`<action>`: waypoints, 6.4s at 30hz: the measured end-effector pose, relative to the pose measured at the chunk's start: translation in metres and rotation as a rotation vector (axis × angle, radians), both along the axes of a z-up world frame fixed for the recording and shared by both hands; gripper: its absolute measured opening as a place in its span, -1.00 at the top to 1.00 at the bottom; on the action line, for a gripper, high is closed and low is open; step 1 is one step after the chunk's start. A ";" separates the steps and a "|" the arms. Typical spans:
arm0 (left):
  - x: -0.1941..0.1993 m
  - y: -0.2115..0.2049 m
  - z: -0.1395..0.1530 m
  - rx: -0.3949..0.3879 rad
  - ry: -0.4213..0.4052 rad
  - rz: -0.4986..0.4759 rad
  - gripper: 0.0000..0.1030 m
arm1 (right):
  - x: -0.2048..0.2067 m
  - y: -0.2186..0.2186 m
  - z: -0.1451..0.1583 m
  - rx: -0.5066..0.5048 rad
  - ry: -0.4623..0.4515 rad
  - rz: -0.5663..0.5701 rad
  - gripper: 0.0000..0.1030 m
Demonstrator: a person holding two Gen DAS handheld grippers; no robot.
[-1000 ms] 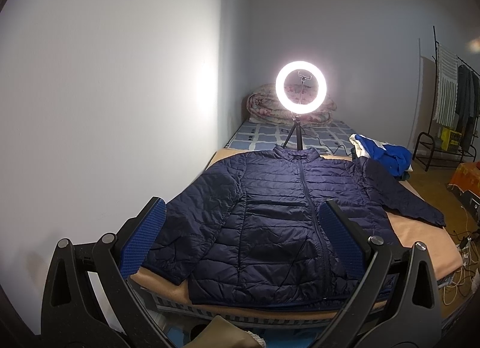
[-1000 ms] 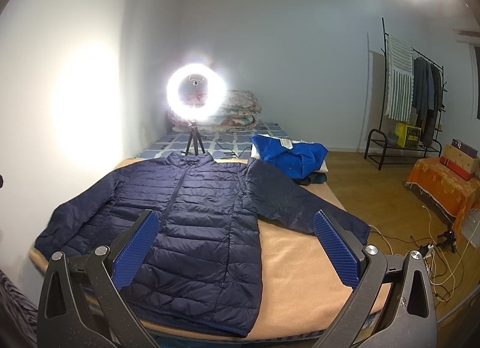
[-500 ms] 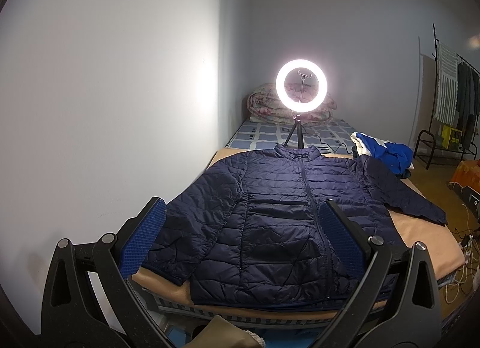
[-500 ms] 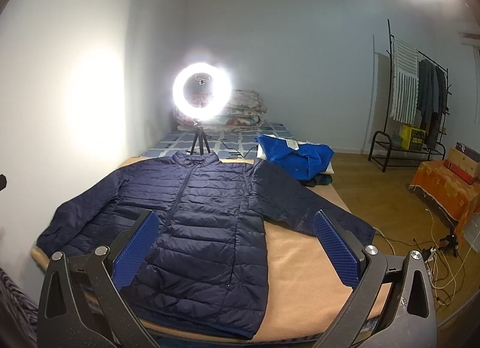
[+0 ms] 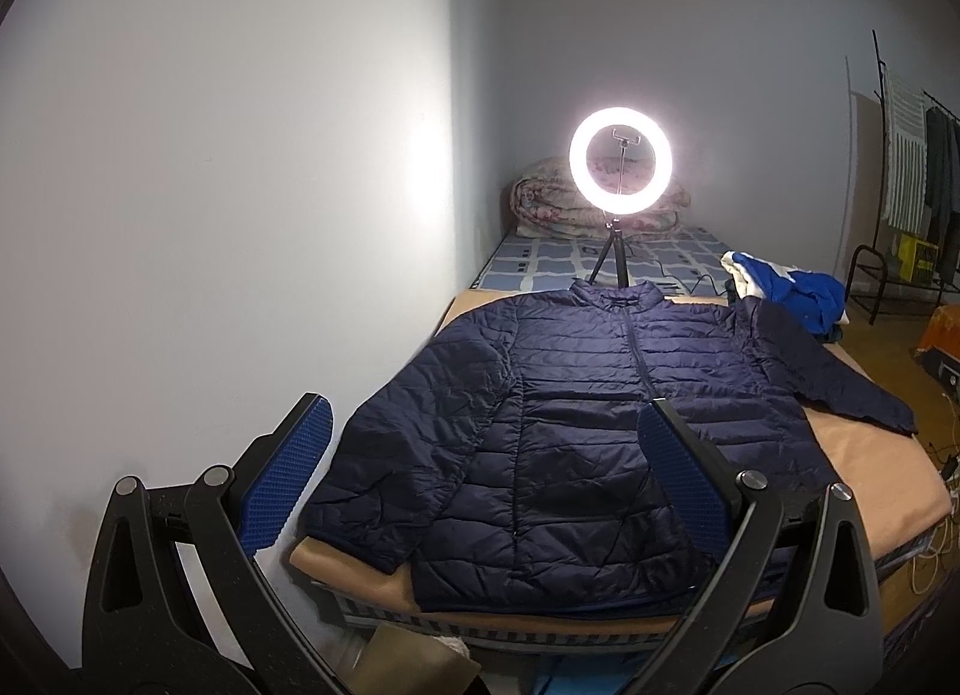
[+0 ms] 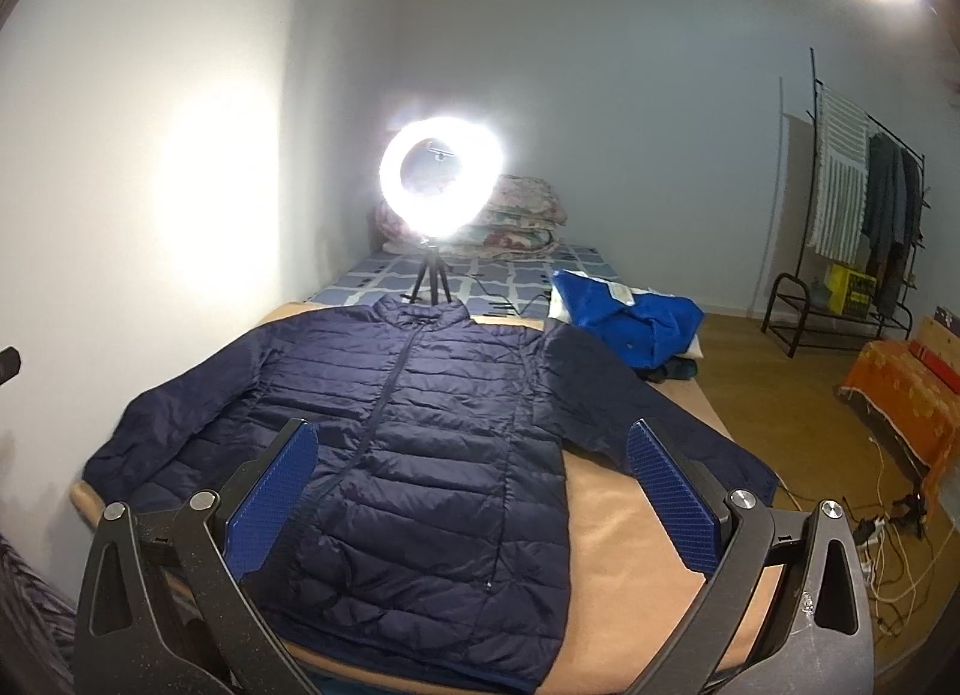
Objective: Fold large clothes
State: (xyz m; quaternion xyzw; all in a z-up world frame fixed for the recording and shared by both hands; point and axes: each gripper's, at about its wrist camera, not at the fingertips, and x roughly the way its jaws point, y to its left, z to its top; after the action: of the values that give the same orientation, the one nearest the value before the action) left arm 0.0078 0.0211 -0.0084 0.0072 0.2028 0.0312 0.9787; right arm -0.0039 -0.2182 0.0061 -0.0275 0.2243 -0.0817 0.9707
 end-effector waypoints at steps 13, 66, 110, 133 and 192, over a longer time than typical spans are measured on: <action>-0.025 0.045 -0.018 0.076 0.014 0.169 -1.00 | 0.077 0.067 -0.015 0.021 0.047 0.320 -0.99; -0.042 0.104 -0.077 -0.014 0.209 0.266 -1.00 | 0.228 0.401 -0.250 -0.067 0.755 1.089 0.88; 0.233 -0.044 -0.045 0.067 0.194 0.022 -0.92 | 0.425 -0.109 -0.204 0.315 0.421 0.164 0.89; 0.242 -0.076 -0.061 0.053 0.251 -0.125 -0.92 | 0.441 -0.148 -0.212 0.338 0.419 0.050 0.38; 0.216 -0.096 -0.054 -0.107 0.313 -0.243 -0.92 | 0.103 -0.389 -0.159 0.491 0.227 -0.662 0.92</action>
State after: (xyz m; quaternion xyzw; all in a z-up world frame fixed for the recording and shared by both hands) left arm 0.2233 -0.0746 -0.0627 -0.0155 0.3516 -0.0993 0.9307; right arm 0.0990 -0.6070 -0.1524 0.2692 0.3392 -0.3295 0.8390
